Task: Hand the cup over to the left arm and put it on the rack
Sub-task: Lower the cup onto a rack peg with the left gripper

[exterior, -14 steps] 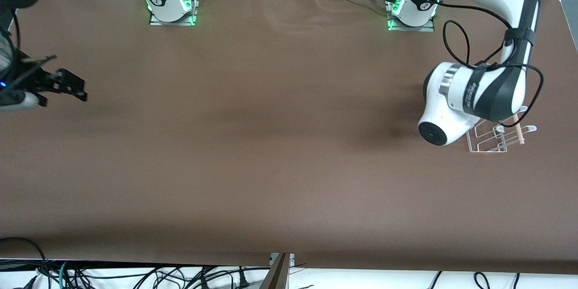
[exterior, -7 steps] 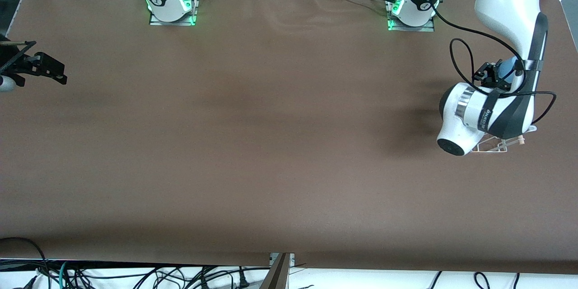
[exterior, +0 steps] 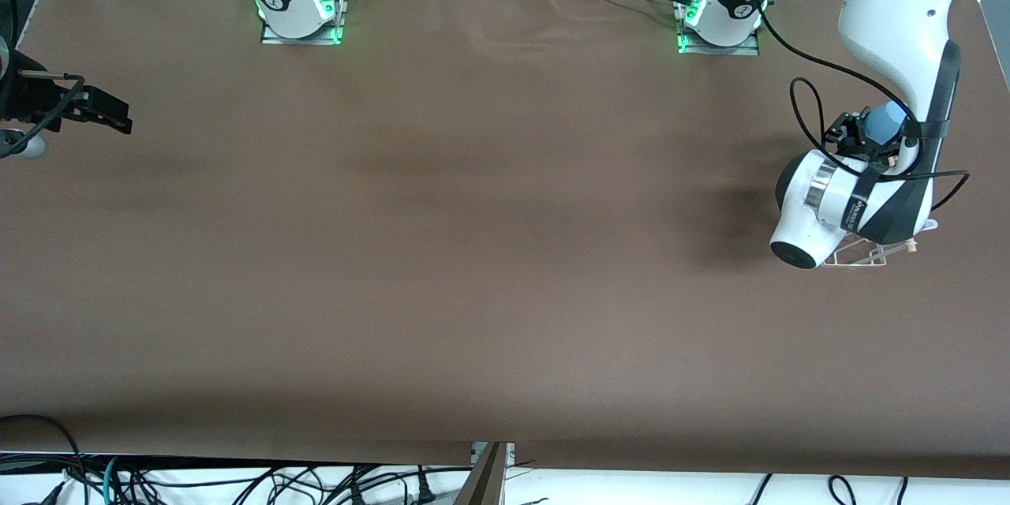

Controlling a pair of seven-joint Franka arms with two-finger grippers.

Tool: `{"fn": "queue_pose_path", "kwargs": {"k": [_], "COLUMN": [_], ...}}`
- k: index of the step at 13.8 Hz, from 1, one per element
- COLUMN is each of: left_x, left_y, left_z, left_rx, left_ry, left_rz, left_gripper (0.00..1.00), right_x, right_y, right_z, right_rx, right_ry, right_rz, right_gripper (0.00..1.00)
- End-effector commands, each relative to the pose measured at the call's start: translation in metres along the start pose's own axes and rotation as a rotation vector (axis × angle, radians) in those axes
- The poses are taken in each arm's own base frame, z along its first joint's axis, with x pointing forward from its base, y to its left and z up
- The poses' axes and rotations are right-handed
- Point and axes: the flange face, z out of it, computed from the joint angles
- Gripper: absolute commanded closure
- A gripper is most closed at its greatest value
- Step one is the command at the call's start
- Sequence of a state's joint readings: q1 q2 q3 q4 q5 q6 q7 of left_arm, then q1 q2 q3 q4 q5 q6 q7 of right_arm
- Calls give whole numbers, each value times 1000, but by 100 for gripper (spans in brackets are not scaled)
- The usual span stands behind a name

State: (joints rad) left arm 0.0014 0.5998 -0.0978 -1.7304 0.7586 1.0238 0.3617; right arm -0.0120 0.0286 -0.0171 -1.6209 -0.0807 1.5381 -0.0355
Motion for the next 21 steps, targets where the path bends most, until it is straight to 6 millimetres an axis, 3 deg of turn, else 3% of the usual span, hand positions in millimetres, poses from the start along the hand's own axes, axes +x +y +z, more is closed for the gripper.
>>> {"fn": "queue_pose_path", "kwargs": {"k": [1,8,12,21], "left_x": [0,13,14,17], "left_y": [13,21,18,13], "left_z": [-3,1,4,2], "left_rx": [-12,15,10,29], "left_ry": [22,22,30,48], "left_rz": [-37,-97,-114,-122], "left_gripper": [100,100,99,96], "right_x": [-8,-4,12,12], "right_y": [3,1,0,0], "right_z": [-5,-10,-16,-16], "right_rx": [-14,20,19,19], "right_ry": [3,35,47,47], "right_rz": [18,50,38,38], "right_gripper": [0,0,0,0]}}
